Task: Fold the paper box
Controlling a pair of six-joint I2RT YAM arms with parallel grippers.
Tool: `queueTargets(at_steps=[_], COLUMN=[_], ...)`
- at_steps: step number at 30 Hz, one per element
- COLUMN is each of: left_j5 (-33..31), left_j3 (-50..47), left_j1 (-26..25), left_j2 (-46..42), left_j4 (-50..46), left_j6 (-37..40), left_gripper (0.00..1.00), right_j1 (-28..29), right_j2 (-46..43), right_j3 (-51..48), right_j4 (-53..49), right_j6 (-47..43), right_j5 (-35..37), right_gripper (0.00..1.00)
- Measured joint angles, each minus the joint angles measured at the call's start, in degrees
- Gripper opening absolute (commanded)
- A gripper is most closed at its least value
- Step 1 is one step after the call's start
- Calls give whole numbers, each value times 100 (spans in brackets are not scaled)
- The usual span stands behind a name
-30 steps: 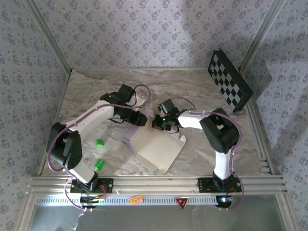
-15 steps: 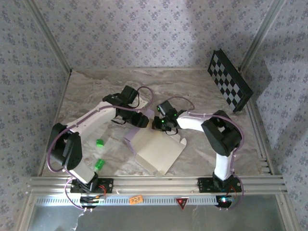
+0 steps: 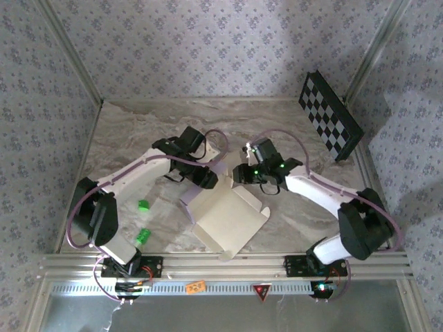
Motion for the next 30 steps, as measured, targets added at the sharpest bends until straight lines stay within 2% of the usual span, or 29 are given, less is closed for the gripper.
queueTargets(at_steps=[8,17,24,30], left_j5=[0,-2,-83,-190], left_j3=[0,11,42,74], left_j1=[-72,-72,-72,-72], left_j2=[0,0,0,0], left_j4=[-26,-50,-138,-210], left_j6=[129,146,149,144], left_gripper=[48,48,48,48], right_j1=[-852,-1255,-1233,-1211], right_j2=[-260,1137,1622,1626], right_j3=[-11,1578,2081,2061], right_j4=[-31,-813,-1423,-1700], right_j6=[-2203,-4144,-4828,-4966], right_j5=[-778,-1810,-2247,-2310], right_gripper=[52,52,42,17])
